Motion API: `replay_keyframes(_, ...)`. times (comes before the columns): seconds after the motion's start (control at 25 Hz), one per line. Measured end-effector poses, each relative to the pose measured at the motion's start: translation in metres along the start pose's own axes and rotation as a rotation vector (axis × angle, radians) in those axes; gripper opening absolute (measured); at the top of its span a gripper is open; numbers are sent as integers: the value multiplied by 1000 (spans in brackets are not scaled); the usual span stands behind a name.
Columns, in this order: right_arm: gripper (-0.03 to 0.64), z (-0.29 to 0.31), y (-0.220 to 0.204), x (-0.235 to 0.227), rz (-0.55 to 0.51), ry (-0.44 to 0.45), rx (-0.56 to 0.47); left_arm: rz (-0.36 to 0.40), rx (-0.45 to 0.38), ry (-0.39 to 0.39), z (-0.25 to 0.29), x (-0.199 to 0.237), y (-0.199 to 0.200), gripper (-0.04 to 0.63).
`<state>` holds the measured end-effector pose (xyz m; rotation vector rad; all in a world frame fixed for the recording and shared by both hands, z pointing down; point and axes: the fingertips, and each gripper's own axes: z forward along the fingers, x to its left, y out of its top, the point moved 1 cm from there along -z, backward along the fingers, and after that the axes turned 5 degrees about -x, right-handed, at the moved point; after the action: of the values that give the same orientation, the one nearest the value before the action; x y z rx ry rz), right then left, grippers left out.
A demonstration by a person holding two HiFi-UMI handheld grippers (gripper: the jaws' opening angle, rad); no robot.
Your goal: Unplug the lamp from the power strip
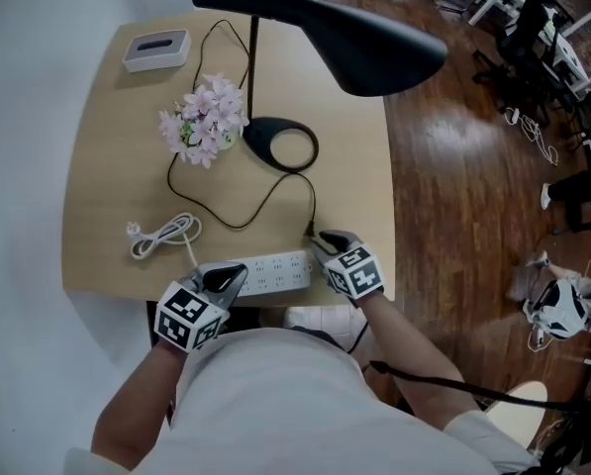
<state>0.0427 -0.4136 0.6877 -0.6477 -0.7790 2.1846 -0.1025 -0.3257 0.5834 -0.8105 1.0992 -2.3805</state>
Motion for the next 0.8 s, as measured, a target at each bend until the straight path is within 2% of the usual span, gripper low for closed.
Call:
replay_keyframes(0.24,114,-55,2,38,-62,27,-128,19,-99,111,-52,-16,11,3)
replay_keyframes(0.48,114,-119,-8,90,-98,72,-250,19,-175,228,-117,-54,8,3)
replay_keyframes(0.6,114,-152,-13,114,-87,80,-283,43,-182,217,-138,-81,7,3)
replay_keyframes(0.8,114,-196,-20,162,-78,63,-332,116,-209,142,-165,-121,-4,3)
